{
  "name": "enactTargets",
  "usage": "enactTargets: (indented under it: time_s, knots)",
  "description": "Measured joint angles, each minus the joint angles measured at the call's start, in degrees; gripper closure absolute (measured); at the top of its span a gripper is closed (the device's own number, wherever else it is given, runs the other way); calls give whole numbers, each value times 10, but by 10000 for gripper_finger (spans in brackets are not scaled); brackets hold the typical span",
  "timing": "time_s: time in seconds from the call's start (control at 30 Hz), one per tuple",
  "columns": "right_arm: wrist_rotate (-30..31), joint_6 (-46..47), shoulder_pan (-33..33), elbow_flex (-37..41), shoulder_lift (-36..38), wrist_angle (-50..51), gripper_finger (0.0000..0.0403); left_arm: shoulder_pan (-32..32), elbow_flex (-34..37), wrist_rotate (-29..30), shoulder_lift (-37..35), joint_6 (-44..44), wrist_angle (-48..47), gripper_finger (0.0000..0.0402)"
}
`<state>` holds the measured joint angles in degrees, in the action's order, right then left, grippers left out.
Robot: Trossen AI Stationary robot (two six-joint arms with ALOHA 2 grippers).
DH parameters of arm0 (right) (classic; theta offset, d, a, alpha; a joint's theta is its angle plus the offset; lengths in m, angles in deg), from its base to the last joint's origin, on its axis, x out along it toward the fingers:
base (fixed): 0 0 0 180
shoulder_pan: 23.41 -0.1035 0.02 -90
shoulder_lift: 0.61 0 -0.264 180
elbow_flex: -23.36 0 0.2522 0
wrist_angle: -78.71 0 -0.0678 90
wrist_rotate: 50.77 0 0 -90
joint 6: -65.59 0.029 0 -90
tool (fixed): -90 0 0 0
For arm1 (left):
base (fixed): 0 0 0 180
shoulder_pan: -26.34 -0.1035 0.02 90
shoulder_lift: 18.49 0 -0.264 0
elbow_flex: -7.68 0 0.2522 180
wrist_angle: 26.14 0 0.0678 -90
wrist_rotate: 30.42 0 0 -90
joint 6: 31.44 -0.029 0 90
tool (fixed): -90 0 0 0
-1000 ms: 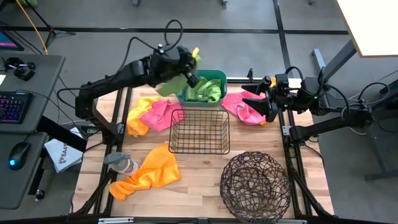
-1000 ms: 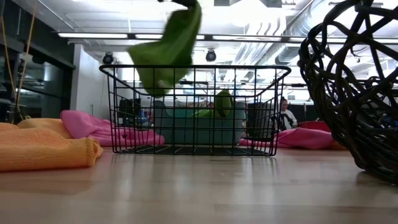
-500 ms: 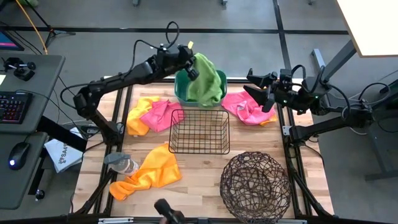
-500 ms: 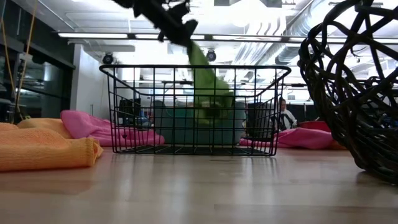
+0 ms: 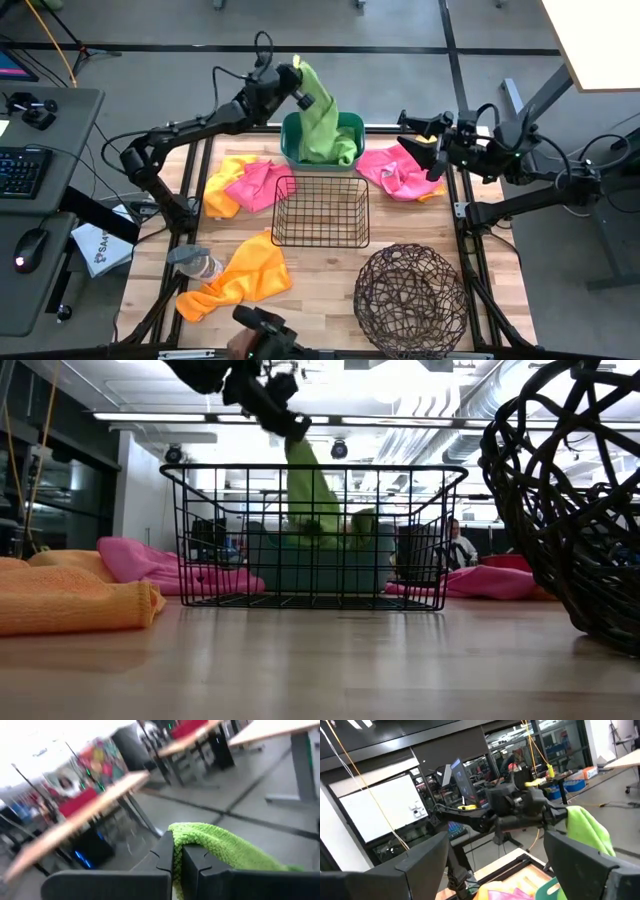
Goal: Sort microfiber towel by color & place in baskets
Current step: Put the green microfiber cloth into the blue bin
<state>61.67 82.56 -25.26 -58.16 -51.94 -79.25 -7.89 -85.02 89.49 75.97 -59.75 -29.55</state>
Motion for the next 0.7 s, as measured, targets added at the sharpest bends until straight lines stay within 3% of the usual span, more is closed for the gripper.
enactTargets:
  time_s: [0.1, 0.23, 0.3, 0.4, 0.7]
  knots:
    - [0, -5, 0, 0, 9, 0, 80, 0, -16, 4, 7, -22, 16, 401]
    - [0, -5, 0, 0, 17, 0, 80, 8, -21, 5, 5, 32, -3, 401]
    - [-1, -5, 0, 0, 20, 1, 80, 21, -22, -4, 5, 93, -44, 401]
    - [-1, -6, 0, 0, 20, 0, 80, 48, -9, -66, 9, 212, -84, 401]
    - [-1, -10, 0, 0, 20, 9, 80, 164, 111, -87, 11, 413, -1, 401]
